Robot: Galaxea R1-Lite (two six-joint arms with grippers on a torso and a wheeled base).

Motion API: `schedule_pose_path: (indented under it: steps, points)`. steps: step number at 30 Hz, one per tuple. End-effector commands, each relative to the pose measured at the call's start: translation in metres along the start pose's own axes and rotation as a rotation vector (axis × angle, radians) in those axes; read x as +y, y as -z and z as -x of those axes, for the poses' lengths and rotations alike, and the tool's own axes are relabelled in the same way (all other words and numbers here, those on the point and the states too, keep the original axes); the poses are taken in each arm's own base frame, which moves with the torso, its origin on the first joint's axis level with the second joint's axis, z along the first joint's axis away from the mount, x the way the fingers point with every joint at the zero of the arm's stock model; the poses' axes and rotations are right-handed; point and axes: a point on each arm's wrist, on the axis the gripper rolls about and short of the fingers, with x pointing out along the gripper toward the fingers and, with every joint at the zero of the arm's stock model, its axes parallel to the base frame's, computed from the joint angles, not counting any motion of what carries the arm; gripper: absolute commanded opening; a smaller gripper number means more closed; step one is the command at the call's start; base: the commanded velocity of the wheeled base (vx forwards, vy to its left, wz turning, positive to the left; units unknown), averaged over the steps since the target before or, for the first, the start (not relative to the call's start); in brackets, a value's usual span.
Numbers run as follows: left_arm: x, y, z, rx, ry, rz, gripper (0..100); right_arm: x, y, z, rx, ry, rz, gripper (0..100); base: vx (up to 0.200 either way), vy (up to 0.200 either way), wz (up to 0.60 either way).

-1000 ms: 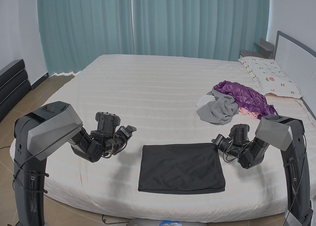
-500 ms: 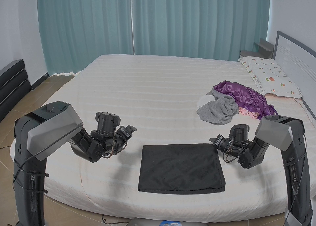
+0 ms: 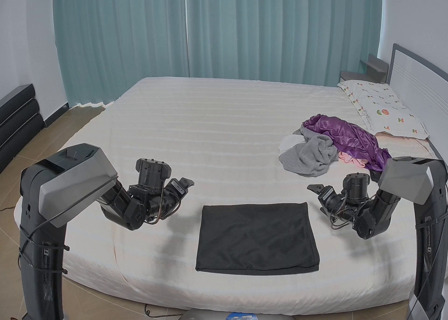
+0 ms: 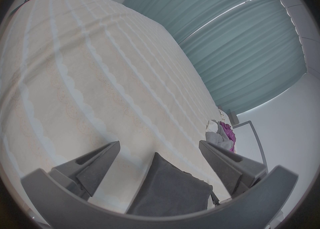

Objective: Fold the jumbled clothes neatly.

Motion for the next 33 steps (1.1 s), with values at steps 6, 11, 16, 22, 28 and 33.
schedule_pose_path:
  steps: [6,11,16,22,28,33]
  points:
    - [0.000,0.001,0.000,0.002,0.001,-0.002,100,-0.006,-0.007,0.032,-0.066,-0.058,-0.059,100,-0.100,0.000,0.00]
    - [0.000,0.001,0.000,0.002,0.001,-0.002,100,-0.008,-0.005,0.033,-0.062,-0.053,-0.056,100,-0.120,0.000,0.00]
    - [-0.001,-0.001,0.000,-0.004,0.006,0.001,100,-0.008,-0.005,0.033,-0.060,-0.051,-0.056,100,0.000,0.000,0.00]
    - [-0.004,0.002,0.002,0.002,0.011,-0.001,100,-0.009,-0.003,0.033,-0.056,-0.048,-0.045,100,0.000,-0.033,0.00]
    - [-0.005,0.011,0.002,0.024,0.008,-0.012,100,-0.009,-0.003,0.033,-0.055,-0.047,-0.044,100,0.000,-0.200,0.00]
    - [-0.005,0.013,0.002,0.028,0.007,-0.018,100,-0.009,-0.003,0.033,-0.055,-0.047,-0.044,100,0.000,-0.200,0.00]
